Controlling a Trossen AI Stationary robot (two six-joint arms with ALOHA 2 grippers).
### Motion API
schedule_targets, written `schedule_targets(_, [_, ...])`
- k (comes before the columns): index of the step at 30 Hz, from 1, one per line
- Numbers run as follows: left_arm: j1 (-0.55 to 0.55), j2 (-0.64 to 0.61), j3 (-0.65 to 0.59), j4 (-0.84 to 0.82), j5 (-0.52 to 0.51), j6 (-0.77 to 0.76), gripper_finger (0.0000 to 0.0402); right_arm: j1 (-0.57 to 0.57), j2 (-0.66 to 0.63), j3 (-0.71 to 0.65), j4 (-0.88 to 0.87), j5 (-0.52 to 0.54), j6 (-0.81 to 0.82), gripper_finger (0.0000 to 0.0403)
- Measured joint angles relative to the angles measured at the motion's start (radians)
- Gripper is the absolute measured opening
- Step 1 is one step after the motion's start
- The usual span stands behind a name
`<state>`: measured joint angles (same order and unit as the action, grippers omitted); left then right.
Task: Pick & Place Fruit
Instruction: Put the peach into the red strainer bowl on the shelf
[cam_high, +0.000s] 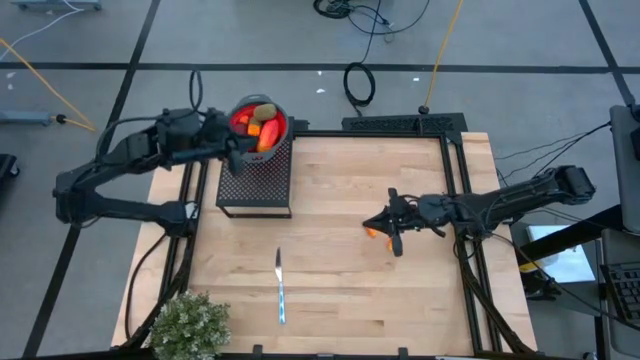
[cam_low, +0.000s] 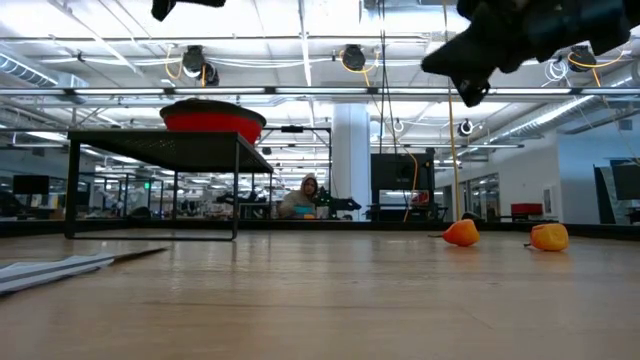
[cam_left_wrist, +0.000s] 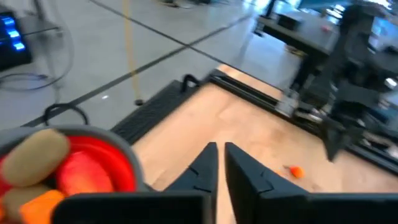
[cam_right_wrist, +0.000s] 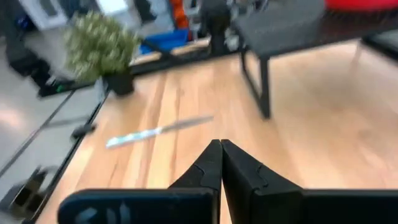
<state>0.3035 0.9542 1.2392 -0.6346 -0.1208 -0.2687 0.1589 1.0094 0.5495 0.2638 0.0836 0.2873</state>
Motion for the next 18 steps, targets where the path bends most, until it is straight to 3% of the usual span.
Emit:
schedule_targets(3, [-0.045,0.003,0.0,0.005,0.016,0.027,0.0004,0.0,-0.038,0.0,-0.112,-0.062,0.044,0.0])
schedule_targets(11, [-0.115,0.007,0.0,0.072,0.021,0.11,0.0003,0.03,-0.108,0.0,-0.424,-0.216,0.247,0.0])
schedule_targets(18, [-0.129,0.007,-0.073,0.194,0.063,0.134,0.0004,0.08,-0.14,0.051,-0.617,-0.252,0.407,0.0])
